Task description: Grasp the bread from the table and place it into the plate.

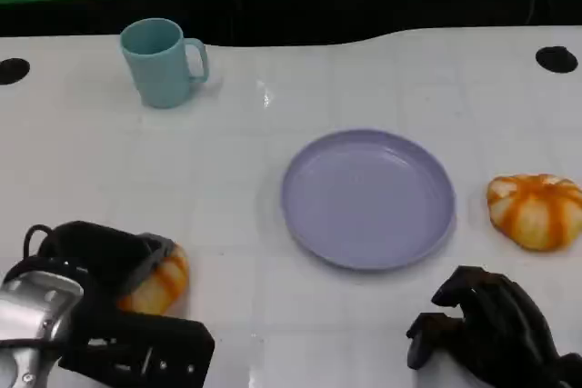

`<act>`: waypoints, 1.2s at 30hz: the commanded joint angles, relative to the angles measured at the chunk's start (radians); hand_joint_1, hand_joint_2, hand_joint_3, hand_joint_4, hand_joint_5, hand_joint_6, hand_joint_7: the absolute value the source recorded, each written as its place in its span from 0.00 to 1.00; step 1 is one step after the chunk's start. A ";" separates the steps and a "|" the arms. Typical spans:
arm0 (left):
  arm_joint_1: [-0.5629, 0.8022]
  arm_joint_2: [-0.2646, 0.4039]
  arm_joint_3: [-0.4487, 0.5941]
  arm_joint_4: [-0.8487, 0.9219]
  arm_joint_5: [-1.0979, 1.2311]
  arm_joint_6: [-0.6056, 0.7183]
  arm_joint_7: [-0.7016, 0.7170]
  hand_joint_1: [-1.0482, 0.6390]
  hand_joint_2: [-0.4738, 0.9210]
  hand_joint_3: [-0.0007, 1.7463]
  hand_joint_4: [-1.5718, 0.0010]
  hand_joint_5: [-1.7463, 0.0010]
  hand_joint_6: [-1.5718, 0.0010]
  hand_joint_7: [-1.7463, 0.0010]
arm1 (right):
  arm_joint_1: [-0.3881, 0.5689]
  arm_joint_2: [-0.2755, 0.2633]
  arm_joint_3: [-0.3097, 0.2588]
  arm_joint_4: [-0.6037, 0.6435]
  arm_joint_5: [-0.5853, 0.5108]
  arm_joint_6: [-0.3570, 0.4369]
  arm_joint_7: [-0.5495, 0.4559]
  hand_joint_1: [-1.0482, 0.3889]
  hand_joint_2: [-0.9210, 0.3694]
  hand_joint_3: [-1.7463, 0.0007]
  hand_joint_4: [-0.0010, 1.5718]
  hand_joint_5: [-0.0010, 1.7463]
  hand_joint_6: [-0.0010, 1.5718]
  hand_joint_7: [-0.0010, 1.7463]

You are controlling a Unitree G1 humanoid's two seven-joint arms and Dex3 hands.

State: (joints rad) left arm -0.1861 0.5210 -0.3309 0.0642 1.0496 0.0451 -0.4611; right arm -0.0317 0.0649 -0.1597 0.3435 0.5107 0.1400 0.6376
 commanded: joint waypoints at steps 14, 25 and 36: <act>-0.056 0.014 -0.046 0.257 -0.115 -0.108 0.306 0.41 1.00 0.22 0.58 0.29 0.44 0.93 | 0.015 -0.006 -0.001 -0.018 0.003 0.003 -0.003 0.01 0.16 1.00 1.00 0.41 1.00 0.20; -0.071 -0.002 -0.051 0.397 -0.128 -0.223 0.683 0.45 0.99 0.09 0.52 0.00 0.28 0.88 | 0.011 -0.005 -0.002 -0.011 0.004 0.000 0.000 0.01 0.17 1.00 1.00 0.41 1.00 0.19; -0.065 -0.056 -0.018 0.484 -0.220 -0.315 0.965 0.46 0.72 0.60 0.53 0.00 0.67 0.01 | 0.010 -0.007 -0.001 -0.014 0.003 0.004 -0.001 0.01 0.16 1.00 1.00 0.41 1.00 0.19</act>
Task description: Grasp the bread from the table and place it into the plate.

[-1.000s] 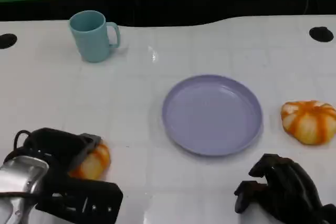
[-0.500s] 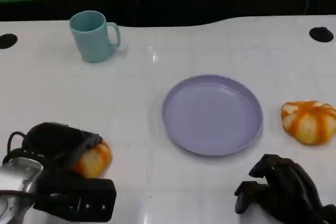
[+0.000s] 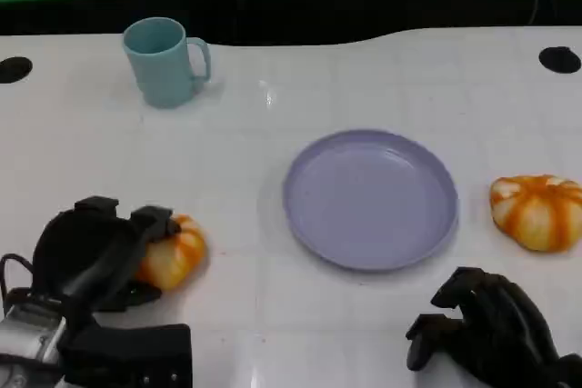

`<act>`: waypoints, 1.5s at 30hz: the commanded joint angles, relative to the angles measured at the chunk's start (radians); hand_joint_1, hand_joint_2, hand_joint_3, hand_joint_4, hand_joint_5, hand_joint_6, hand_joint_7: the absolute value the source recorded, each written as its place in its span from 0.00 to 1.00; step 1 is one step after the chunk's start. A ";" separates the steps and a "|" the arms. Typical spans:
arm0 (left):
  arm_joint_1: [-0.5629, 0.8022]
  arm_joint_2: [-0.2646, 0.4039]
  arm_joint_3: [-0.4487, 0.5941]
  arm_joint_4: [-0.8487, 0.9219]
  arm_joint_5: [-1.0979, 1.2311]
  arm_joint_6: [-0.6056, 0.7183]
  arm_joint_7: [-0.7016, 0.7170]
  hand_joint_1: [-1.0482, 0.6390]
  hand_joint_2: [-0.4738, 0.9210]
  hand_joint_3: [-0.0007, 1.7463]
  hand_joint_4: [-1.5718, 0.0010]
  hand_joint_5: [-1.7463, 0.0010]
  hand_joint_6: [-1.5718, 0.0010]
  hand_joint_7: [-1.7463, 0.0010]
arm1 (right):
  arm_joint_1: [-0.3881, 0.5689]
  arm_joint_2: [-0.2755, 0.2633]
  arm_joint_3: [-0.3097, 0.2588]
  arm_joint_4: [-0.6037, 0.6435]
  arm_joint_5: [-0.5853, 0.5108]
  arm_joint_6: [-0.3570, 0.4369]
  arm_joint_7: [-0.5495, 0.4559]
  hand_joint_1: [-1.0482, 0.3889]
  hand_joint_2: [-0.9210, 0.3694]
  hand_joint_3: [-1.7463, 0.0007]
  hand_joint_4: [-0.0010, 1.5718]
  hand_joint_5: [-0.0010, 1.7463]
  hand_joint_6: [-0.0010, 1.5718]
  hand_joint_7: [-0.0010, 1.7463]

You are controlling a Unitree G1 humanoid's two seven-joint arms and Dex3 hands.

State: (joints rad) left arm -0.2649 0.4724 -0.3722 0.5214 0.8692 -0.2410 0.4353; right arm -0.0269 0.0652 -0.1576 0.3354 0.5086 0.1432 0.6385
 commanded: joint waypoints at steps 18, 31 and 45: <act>-0.027 -0.064 0.073 -0.027 -0.216 -0.085 -0.041 0.49 0.71 0.57 0.50 0.00 0.65 0.00 | -0.016 -0.008 -0.011 0.031 0.006 -0.007 0.006 0.02 0.16 1.00 1.00 0.41 1.00 0.19; -0.188 -0.130 0.063 0.054 -0.238 -0.127 -0.076 0.50 0.71 0.52 0.50 0.00 0.65 0.00 | -0.027 -0.013 -0.013 0.057 0.001 -0.021 0.011 0.01 0.16 1.00 1.00 0.41 1.00 0.21; -0.375 -0.270 -0.031 0.292 -0.193 -0.264 0.009 0.47 0.64 0.62 0.44 0.00 0.59 0.01 | -0.010 -0.015 -0.013 0.033 0.004 -0.007 0.013 0.00 0.17 1.00 1.00 0.43 1.00 0.22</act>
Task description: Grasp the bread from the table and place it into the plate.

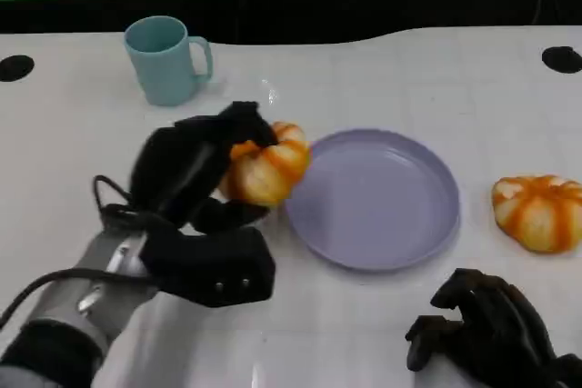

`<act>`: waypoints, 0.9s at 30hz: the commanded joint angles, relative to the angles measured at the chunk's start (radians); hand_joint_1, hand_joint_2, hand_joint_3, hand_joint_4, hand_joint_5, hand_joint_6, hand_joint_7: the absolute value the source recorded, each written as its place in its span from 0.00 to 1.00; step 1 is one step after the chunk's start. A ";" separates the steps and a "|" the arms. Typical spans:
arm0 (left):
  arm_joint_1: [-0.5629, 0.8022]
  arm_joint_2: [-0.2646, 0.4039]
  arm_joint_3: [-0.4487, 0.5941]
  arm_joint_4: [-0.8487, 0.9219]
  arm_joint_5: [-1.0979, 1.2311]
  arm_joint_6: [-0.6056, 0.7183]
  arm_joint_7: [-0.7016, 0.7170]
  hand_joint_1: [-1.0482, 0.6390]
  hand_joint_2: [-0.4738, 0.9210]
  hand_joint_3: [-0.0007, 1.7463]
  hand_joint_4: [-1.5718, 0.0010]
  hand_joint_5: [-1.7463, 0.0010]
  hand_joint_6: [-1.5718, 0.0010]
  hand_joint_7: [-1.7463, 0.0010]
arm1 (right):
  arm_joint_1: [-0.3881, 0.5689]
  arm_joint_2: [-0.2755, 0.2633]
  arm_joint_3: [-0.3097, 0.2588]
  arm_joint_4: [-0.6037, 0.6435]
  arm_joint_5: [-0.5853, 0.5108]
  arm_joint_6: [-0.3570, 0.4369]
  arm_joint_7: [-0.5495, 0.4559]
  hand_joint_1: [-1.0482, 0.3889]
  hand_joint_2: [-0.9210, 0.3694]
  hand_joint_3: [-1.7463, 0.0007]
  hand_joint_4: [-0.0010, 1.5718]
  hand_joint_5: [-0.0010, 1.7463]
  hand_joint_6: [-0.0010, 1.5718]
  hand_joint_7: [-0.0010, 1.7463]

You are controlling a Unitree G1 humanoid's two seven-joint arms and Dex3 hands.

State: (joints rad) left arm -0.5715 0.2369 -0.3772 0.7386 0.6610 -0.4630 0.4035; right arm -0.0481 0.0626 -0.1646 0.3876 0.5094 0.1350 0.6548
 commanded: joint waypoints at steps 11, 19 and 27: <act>-0.187 -0.135 -0.085 0.227 0.040 -0.035 0.067 0.46 0.63 0.70 0.41 0.00 0.58 0.00 | 0.025 -0.015 0.008 -0.036 -0.013 -0.007 -0.005 0.00 0.16 1.00 1.00 0.45 1.00 0.23; -0.263 -0.212 -0.131 0.346 0.053 0.009 0.059 0.45 0.64 0.70 0.40 0.00 0.57 0.00 | 0.038 -0.010 0.012 -0.051 -0.014 -0.007 -0.006 0.00 0.16 1.00 1.00 0.44 1.00 0.23; -0.320 -0.256 -0.163 0.423 0.056 0.030 0.011 0.46 0.70 0.66 0.42 0.00 0.57 0.08 | 0.050 -0.006 0.017 -0.065 -0.016 -0.010 -0.011 0.01 0.15 1.00 1.00 0.44 1.00 0.23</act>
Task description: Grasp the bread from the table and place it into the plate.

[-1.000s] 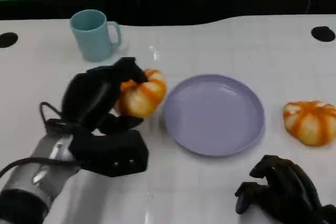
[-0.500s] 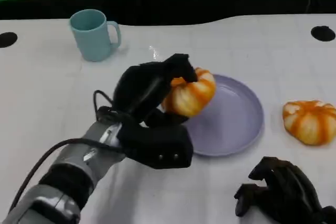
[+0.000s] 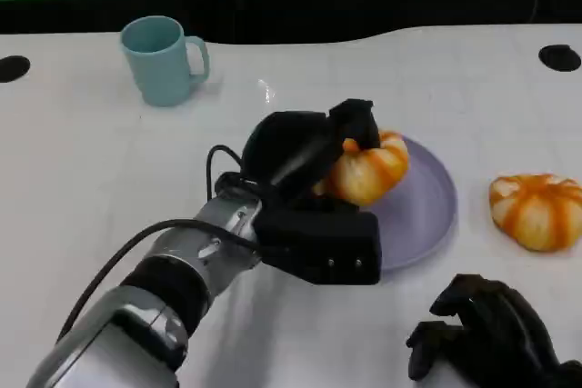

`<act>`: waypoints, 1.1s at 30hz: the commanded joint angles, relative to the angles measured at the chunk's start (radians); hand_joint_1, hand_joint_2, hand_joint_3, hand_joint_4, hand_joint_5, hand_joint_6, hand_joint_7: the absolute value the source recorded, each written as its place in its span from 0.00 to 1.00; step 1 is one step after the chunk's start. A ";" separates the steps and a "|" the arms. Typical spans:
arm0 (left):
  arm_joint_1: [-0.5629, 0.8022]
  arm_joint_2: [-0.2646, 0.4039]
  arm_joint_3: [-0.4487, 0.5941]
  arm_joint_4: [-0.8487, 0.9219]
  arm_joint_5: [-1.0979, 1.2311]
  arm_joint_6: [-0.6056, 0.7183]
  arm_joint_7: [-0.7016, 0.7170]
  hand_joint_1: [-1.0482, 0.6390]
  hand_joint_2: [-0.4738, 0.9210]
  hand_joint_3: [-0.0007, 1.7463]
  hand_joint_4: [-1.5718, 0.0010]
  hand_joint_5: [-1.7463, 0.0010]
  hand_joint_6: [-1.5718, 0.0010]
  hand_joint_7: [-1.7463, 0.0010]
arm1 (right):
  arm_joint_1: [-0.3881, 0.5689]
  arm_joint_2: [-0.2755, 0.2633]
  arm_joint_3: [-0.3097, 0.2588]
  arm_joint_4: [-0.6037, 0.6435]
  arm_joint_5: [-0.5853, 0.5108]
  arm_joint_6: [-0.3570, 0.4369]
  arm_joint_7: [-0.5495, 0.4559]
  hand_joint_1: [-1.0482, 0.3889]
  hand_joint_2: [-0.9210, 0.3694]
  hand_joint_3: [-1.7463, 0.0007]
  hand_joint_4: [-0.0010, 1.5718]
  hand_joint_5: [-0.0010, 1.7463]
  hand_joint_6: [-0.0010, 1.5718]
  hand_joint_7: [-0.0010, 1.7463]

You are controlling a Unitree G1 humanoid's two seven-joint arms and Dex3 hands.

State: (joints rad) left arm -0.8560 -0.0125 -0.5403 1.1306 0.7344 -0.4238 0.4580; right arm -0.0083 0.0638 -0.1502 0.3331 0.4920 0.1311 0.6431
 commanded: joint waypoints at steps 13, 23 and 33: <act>-0.082 0.008 -0.058 0.005 0.001 0.114 -0.319 0.27 1.00 0.15 0.84 0.44 0.86 0.85 | 0.007 -0.006 0.005 -0.014 0.007 0.001 -0.012 0.00 0.16 1.00 1.00 0.44 1.00 0.24; -0.092 0.032 -0.113 -0.079 0.050 0.243 -0.484 0.03 1.00 0.25 1.00 0.87 1.00 0.99 | 0.002 -0.007 0.005 -0.006 0.008 0.000 -0.008 0.00 0.16 1.00 1.00 0.44 1.00 0.24; -0.023 0.125 -0.091 -0.267 0.018 0.228 -0.577 0.00 1.00 0.29 0.97 0.86 0.97 0.98 | 0.002 -0.008 0.007 -0.006 0.010 -0.002 -0.003 0.00 0.16 1.00 1.00 0.43 1.00 0.23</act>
State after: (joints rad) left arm -0.9088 0.0745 -0.6435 0.9120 0.7680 -0.1892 -0.0999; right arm -0.0050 0.0638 -0.1358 0.3234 0.4924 0.1314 0.6339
